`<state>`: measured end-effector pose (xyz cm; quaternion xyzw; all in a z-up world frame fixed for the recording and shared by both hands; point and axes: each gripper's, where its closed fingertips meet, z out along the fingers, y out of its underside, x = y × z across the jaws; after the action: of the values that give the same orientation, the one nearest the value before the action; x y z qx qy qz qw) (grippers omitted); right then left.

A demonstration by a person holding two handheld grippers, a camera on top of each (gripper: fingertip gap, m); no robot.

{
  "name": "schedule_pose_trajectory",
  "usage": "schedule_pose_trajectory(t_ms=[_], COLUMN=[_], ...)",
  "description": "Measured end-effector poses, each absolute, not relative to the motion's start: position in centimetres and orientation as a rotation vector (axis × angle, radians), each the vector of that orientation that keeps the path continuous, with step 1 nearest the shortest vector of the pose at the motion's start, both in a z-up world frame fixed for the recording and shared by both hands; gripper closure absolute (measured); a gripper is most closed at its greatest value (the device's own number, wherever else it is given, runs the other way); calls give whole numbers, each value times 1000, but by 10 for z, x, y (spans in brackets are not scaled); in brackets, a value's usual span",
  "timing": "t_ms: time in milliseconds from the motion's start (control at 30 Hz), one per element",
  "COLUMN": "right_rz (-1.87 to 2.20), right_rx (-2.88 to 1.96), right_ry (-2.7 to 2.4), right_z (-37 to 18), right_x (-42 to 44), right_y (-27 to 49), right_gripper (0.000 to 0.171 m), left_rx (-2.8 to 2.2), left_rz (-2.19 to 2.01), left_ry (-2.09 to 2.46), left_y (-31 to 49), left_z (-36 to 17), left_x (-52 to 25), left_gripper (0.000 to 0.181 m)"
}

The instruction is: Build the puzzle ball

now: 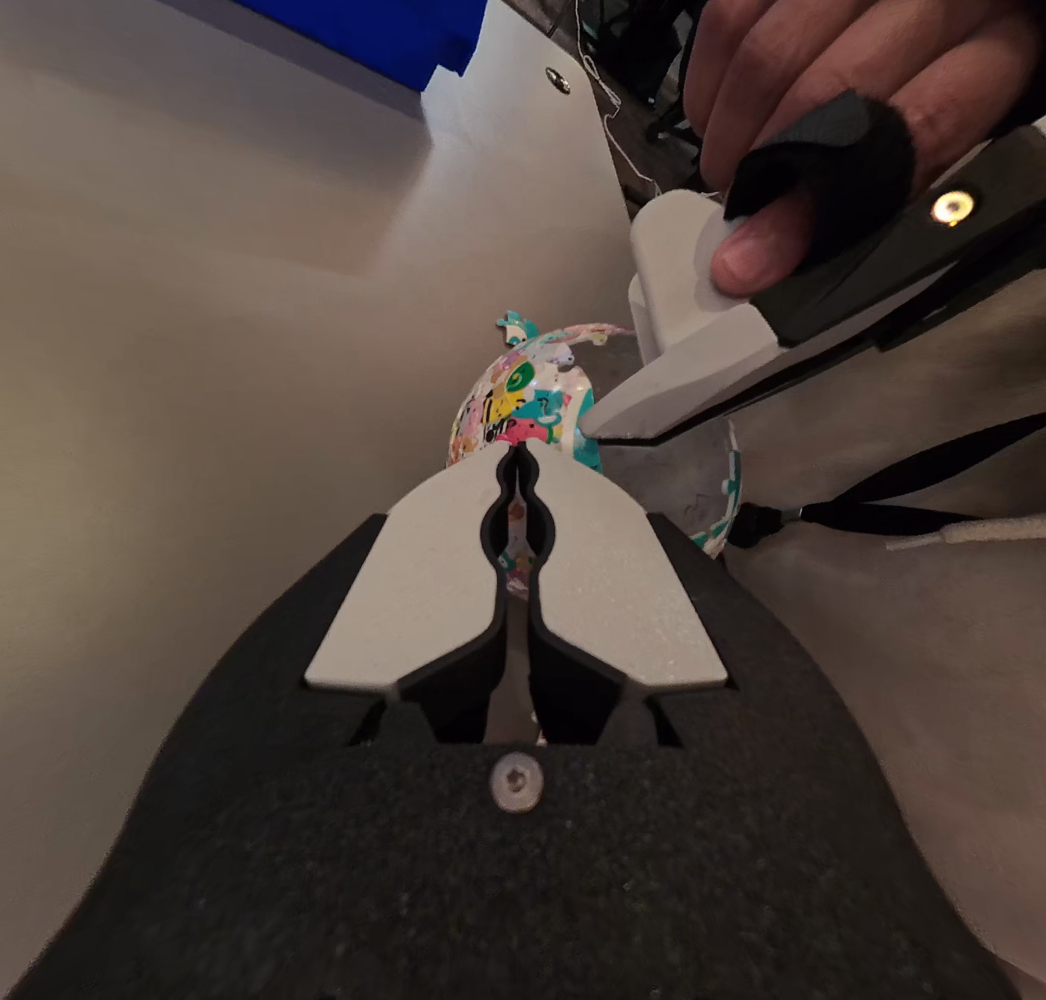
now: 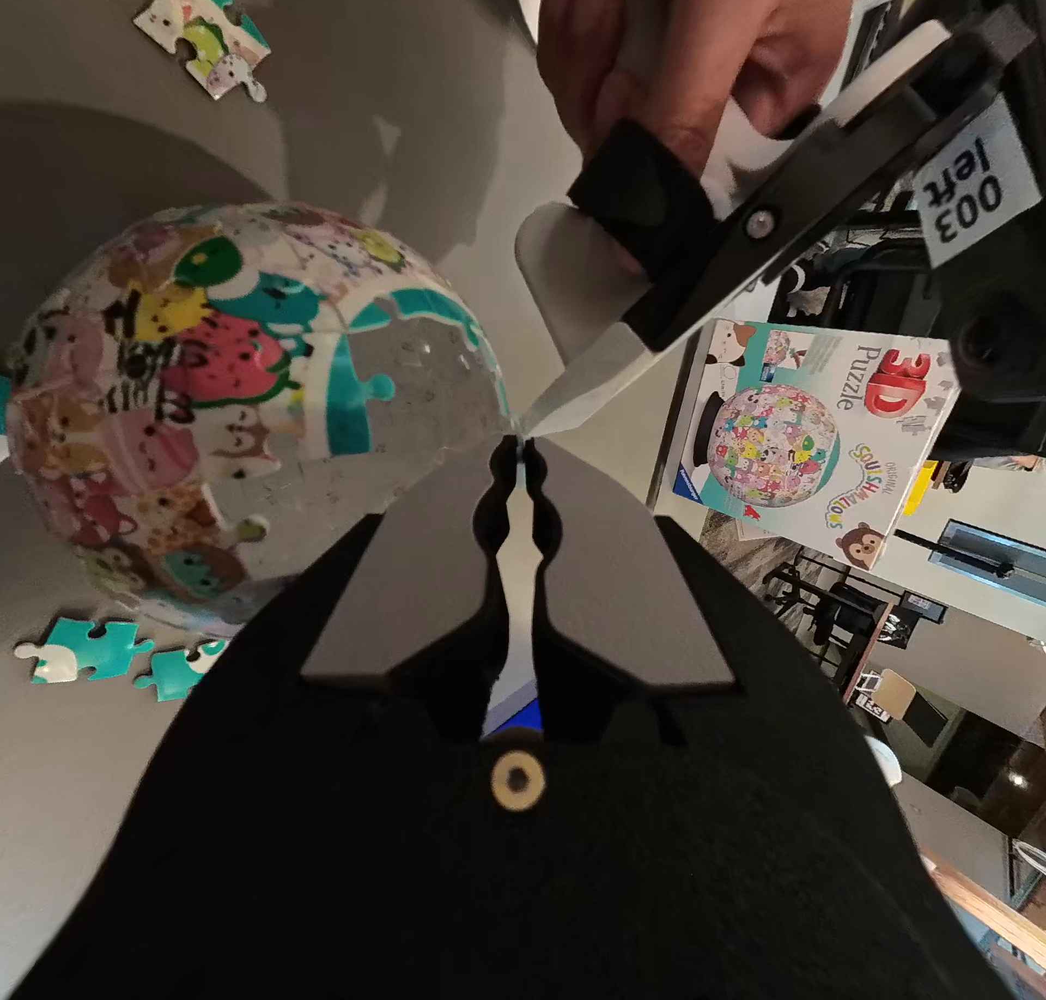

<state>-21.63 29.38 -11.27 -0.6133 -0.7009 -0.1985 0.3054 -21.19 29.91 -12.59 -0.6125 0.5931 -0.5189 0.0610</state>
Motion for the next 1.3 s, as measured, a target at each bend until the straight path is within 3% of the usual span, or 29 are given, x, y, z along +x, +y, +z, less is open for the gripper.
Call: schedule_pose_trajectory(t_ms=[1300], right_rz=[-523], right_rx=[-1629], right_ry=[-1865], right_z=[-113], right_x=[-217], right_y=[293], right_gripper=[168], left_rx=[-1811], left_rz=[-1508], left_ry=[1825], left_y=[302], left_z=[-127], left_x=[-200], left_gripper=[181])
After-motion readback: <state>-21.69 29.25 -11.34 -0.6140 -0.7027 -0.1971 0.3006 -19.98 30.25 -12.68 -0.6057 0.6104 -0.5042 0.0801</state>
